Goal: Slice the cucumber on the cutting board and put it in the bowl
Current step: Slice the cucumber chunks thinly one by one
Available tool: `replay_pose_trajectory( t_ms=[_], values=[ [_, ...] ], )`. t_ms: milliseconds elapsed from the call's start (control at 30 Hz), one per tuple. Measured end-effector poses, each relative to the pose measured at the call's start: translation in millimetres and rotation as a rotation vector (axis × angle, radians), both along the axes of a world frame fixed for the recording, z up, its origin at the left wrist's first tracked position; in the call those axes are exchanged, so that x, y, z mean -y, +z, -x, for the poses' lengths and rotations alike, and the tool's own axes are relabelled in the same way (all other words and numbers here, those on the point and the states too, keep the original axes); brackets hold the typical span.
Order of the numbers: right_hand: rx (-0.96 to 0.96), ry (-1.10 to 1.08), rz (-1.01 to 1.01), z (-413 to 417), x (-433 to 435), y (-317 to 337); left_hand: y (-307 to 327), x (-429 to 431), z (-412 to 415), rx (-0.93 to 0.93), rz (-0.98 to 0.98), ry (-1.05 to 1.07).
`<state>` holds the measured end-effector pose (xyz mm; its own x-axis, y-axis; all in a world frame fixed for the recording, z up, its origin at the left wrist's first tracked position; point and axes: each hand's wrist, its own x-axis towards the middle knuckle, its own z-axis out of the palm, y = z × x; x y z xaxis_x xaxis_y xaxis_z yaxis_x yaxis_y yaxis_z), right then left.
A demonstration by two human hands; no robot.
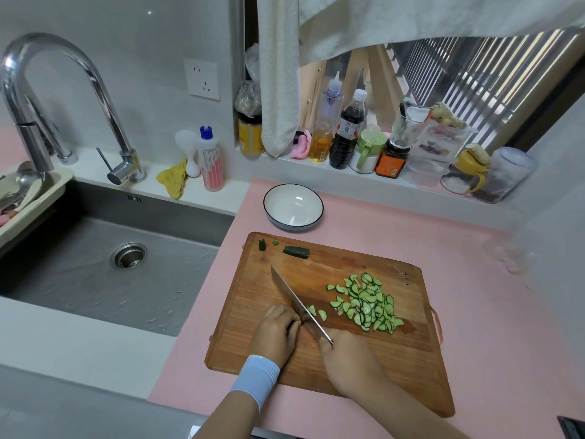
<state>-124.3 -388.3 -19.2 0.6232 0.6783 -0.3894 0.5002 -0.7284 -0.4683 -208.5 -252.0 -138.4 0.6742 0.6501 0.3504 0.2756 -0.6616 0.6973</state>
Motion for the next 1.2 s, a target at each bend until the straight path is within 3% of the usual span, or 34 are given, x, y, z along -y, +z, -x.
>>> replay_pose_trajectory(
  t_ms=[800,1067,1200],
  values=[
    [-0.008,-0.025,0.010,-1,-20,-9,-4,0,0,0.004,-0.013,0.014],
    [-0.085,-0.039,-0.049,-31,-13,2,-4,-7,-14,-0.079,-0.007,0.020],
    [-0.026,-0.041,-0.089,-54,-5,16,8,-10,-37,-0.200,-0.007,-0.136]
  ],
)
